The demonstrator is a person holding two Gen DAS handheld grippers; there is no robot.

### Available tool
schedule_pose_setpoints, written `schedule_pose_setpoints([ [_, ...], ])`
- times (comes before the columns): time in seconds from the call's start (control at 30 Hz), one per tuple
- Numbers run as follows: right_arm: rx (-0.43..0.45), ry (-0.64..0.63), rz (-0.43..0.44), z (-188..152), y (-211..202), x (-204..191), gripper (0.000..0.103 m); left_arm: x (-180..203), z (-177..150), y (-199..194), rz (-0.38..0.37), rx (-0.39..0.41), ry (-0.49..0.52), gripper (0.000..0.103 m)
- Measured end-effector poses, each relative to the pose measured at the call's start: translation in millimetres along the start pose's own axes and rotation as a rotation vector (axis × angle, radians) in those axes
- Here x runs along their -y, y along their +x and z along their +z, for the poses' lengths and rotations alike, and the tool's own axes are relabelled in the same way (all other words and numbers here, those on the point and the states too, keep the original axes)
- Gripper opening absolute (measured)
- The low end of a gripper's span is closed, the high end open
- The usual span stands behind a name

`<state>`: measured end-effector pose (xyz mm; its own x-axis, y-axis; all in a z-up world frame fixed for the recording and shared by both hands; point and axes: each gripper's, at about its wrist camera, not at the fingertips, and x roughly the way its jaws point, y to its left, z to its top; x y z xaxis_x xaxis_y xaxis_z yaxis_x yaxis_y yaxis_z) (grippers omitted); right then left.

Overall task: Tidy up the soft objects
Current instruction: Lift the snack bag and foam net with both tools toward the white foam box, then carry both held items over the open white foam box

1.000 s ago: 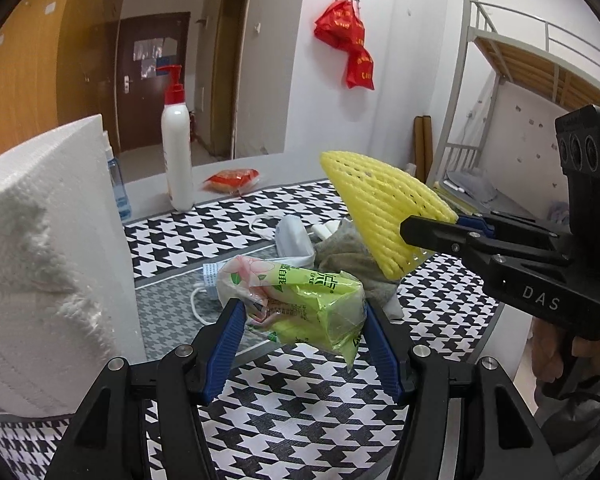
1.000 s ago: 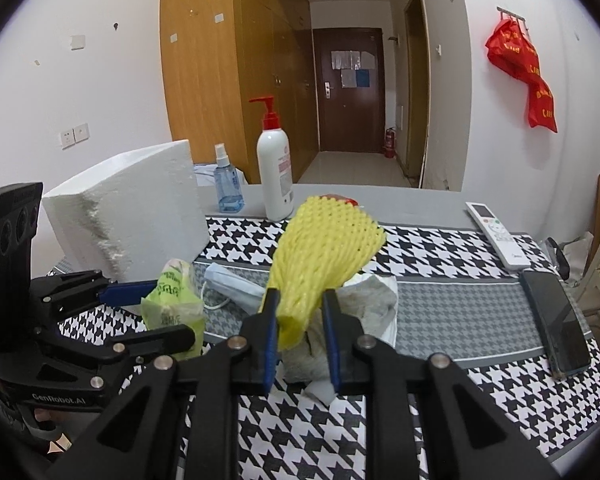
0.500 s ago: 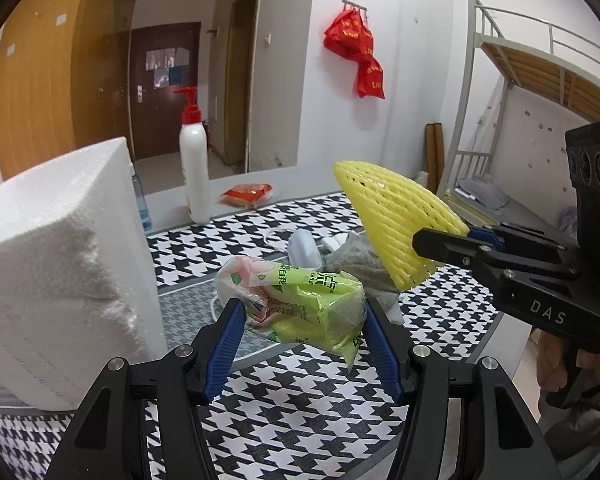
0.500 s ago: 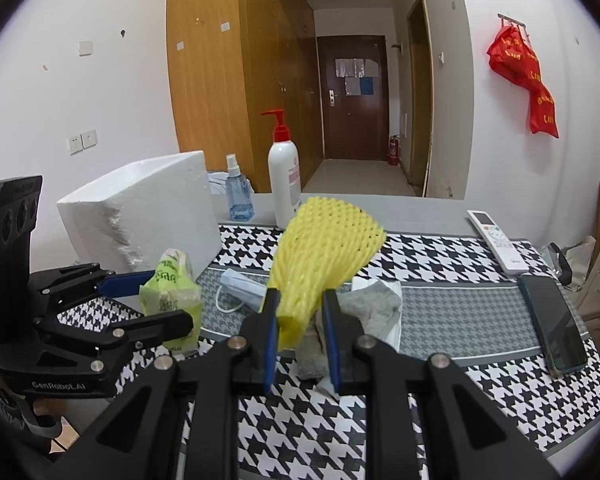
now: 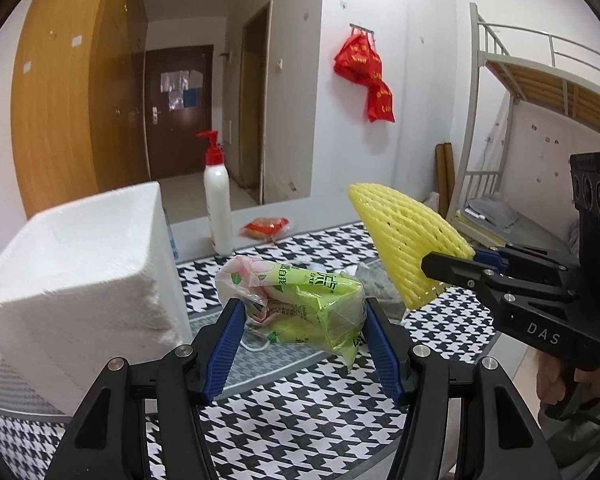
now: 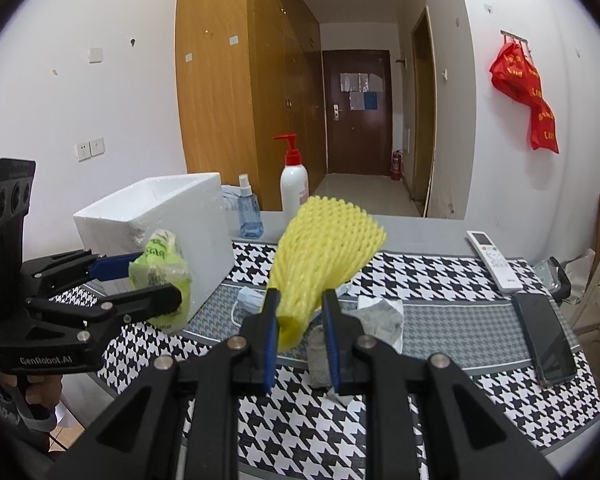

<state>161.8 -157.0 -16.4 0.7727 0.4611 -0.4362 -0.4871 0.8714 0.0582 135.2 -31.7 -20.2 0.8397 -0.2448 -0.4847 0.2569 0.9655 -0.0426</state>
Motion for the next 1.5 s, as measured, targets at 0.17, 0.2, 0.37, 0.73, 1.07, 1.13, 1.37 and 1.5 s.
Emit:
schedule_pose_setpoints([
  [0.17, 0.016, -0.010, 0.005, 5, -3, -4, 0.025, -1, 5, -8, 0.019, 0.025, 0.005, 0.061],
  [0.2, 0.017, -0.013, 0.005, 5, -3, -5, 0.025, -2, 6, -10, 0.023, 0.031, 0.008, 0.061],
  [0.37, 0.030, -0.018, 0.013, 11, -3, -8, 0.025, -5, 10, -17, 0.042, 0.053, 0.010, 0.061],
  [0.73, 0.068, -0.048, 0.036, 24, -6, -18, 0.025, -19, 20, -35, 0.095, 0.110, -0.010, 0.061],
  [1.07, 0.091, -0.071, 0.065, 34, -4, -28, 0.025, -28, 31, -44, 0.140, 0.140, -0.015, 0.061],
  [1.13, 0.094, -0.076, 0.070, 36, -3, -29, 0.025, -30, 33, -45, 0.150, 0.148, -0.019, 0.061],
  [1.37, 0.107, -0.095, 0.096, 43, -2, -35, 0.025, -36, 39, -51, 0.189, 0.168, -0.030, 0.061],
  [1.5, 0.110, -0.108, 0.117, 47, 2, -42, 0.025, -41, 41, -54, 0.218, 0.170, -0.037, 0.061],
])
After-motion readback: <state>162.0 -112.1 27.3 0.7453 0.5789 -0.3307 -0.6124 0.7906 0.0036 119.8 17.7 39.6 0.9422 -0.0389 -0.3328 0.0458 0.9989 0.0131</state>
